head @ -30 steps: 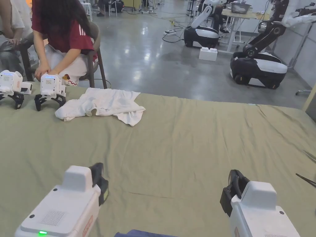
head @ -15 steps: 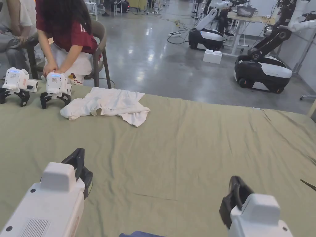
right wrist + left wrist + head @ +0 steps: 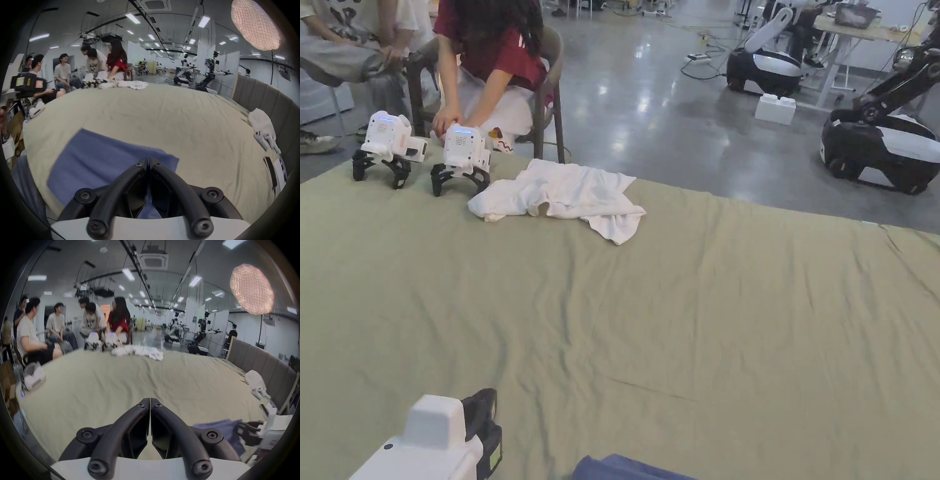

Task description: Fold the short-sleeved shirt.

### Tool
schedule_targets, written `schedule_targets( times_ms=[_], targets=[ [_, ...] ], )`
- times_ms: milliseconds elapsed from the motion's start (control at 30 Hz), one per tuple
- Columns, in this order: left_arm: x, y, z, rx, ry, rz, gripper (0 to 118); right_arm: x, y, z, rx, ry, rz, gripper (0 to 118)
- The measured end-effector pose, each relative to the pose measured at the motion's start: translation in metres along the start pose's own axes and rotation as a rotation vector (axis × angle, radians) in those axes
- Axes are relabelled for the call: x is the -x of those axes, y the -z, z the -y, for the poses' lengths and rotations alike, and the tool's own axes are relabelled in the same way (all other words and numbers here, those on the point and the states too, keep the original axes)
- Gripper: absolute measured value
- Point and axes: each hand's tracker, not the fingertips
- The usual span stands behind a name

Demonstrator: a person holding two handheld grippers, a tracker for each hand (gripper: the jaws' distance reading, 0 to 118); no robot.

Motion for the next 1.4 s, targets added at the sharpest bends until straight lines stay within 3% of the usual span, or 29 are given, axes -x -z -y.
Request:
schedule_targets(
  times_ms=[67, 133, 167, 300, 400, 600, 800, 867, 933, 1033, 1200, 1333, 1400],
  targets=[
    [0.008, 0.004, 0.008, 0.077, -0.056, 0.062, 6, -0.006, 0.01, 0.009, 0.025, 0.039, -0.011, 1],
    [0.014, 0.013, 0.016, 0.182, -0.129, 0.155, 16, -0.008, 0.016, 0.013, 0.028, 0.043, -0.005, 1],
    [0.017, 0.017, 0.018, 0.228, -0.158, 0.201, 23, -0.009, 0.017, 0.012, 0.026, 0.044, -0.005, 1],
    [0.026, 0.042, 0.035, 0.416, -0.293, 0.4, 76, -0.013, 0.021, 0.01, 0.04, 0.064, -0.007, 1],
    [0.025, 0.063, 0.051, 0.55, -0.35, 0.506, 87, -0.016, 0.022, 0.01, 0.048, 0.081, -0.018, 1],
    [0.017, 0.108, 0.084, 0.717, -0.463, 0.667, 88, -0.017, 0.021, 0.01, 0.056, 0.088, -0.026, 1],
    [0.008, 0.131, 0.09, 0.746, -0.58, 0.804, 84, -0.017, 0.02, 0.009, 0.06, 0.082, -0.028, 1],
    [0.007, 0.138, 0.094, 0.761, -0.59, 0.809, 72, -0.017, 0.02, 0.008, 0.06, 0.08, -0.029, 1],
    [0.006, 0.144, 0.1, 0.773, -0.581, 0.783, 46, -0.017, 0.02, 0.009, 0.061, 0.081, -0.028, 1],
    [0.007, 0.142, 0.104, 0.775, -0.613, 0.794, 22, -0.016, 0.02, 0.01, 0.058, 0.075, -0.027, 1],
    [0.008, 0.13, 0.096, 0.724, -0.694, 0.849, 17, -0.015, 0.019, 0.01, 0.05, 0.051, -0.025, 1],
    [0.01, 0.12, 0.069, 0.713, -0.625, 0.855, 17, -0.016, 0.01, -0.005, 0.038, 0.038, -0.048, 1],
    [0.02, 0.112, 0.049, 0.695, -0.615, 0.858, 17, -0.019, 0.0, -0.02, -0.036, 0.028, -0.001, 1]
  ],
)
